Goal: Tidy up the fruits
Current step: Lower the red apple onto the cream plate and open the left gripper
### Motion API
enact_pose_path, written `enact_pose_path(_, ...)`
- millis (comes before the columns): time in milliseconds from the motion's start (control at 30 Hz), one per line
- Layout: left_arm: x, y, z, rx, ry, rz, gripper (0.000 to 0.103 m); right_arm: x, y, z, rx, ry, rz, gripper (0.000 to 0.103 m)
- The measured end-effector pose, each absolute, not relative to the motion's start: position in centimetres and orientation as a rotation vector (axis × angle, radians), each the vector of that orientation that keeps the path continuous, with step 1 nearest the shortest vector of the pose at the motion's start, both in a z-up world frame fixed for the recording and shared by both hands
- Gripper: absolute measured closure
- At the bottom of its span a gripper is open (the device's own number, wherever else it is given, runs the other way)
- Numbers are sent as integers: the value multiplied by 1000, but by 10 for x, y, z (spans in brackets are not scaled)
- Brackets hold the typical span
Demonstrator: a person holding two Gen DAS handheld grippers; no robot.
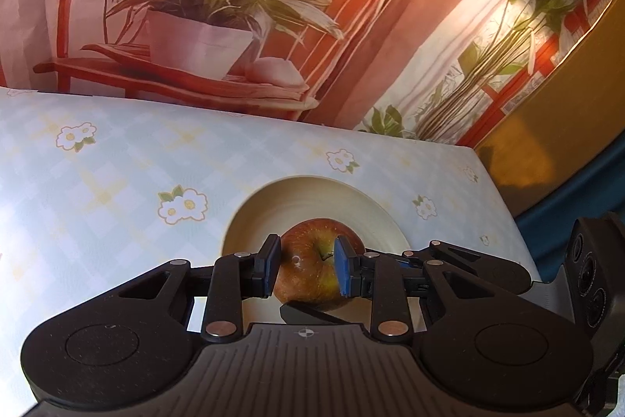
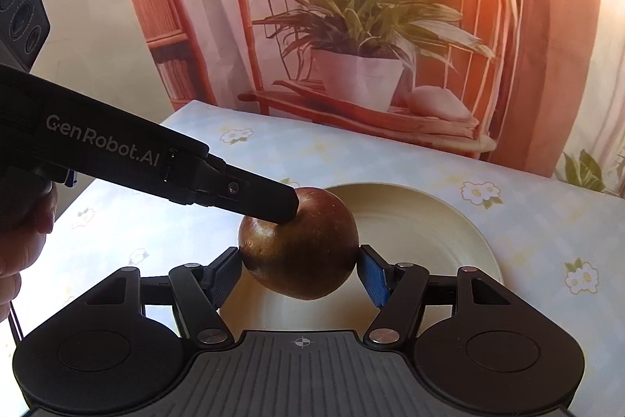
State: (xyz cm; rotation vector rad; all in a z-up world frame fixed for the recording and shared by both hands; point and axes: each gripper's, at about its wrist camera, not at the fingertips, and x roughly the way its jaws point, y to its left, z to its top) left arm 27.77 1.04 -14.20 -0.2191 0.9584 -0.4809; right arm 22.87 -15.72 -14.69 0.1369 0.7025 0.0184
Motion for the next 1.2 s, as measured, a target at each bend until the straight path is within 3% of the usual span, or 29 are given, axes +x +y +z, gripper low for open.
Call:
enact_pose_path(400,288,28,-160,-240,969,-445,72,251,-148,-169,143,729,20,42)
enact_pose_path(600,284,28,-162,-242,961,-441,67,247,-148,-165,133,743,26,41)
enact_pose_path(833,282,29,-163,-267,968,-409,59,211,-157,-151,153,688,1,42)
enact_pose_path(1200,264,15,-155,-151,941,-331,58,104,-184,-131,215,533,-170,42)
